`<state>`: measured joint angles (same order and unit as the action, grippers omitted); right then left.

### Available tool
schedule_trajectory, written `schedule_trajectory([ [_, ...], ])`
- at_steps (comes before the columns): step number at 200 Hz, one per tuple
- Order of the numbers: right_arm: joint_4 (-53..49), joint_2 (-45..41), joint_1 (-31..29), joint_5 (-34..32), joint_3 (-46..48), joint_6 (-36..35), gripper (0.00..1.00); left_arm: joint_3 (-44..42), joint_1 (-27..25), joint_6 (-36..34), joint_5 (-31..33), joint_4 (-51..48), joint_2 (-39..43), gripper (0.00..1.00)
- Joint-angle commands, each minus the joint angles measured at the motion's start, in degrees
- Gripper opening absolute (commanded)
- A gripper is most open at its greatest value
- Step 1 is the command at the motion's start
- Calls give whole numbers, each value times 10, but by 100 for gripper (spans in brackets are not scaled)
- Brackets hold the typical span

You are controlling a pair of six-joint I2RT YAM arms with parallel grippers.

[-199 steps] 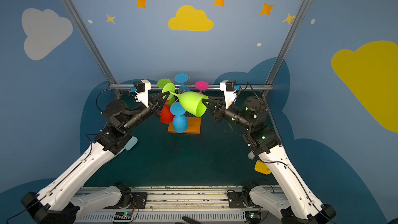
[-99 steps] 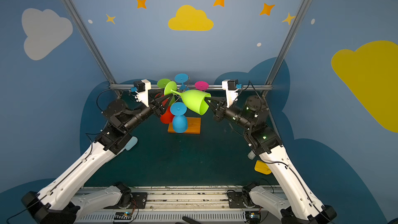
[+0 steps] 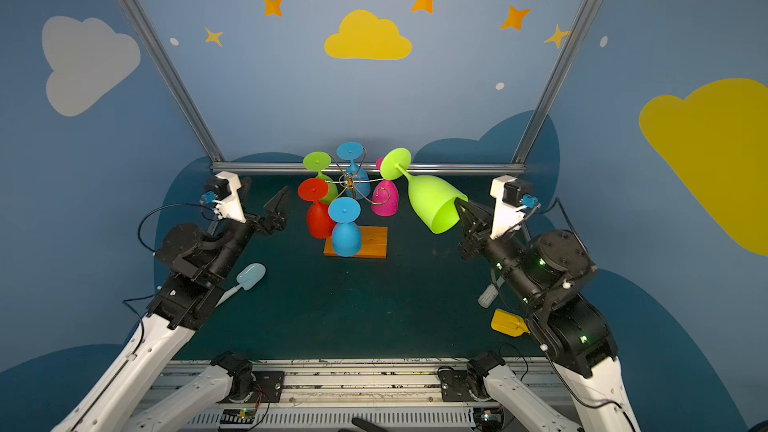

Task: Take the wine glass off the wine glass rack
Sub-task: 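Open the left gripper and draw it back while the right gripper holds the glass, then lower the lime green glass upright onto the table beside the rack with the right gripper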

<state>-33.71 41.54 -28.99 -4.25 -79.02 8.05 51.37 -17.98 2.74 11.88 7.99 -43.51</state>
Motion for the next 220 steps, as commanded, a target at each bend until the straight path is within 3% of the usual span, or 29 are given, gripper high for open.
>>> schedule_trajectory([
  [1,-133,-2,2,-116,-29,-31,0,-43,48,4,54,25,35,99],
  [34,-276,52,2,-195,-91,-41,0,-97,113,40,11,28,61,99],
  [57,-302,92,3,-208,-104,-45,0,-118,136,63,-11,29,60,99],
  [91,-291,164,22,-155,-112,-49,0,-122,174,104,-43,-3,66,99],
  [129,-249,263,93,-51,-122,-53,0,-128,192,110,-47,-9,86,99],
  [175,-217,399,149,3,-174,-59,0,-132,203,114,-41,-12,98,99],
  [220,-221,539,160,-4,-253,-66,0,-132,208,112,-39,-14,103,99],
])
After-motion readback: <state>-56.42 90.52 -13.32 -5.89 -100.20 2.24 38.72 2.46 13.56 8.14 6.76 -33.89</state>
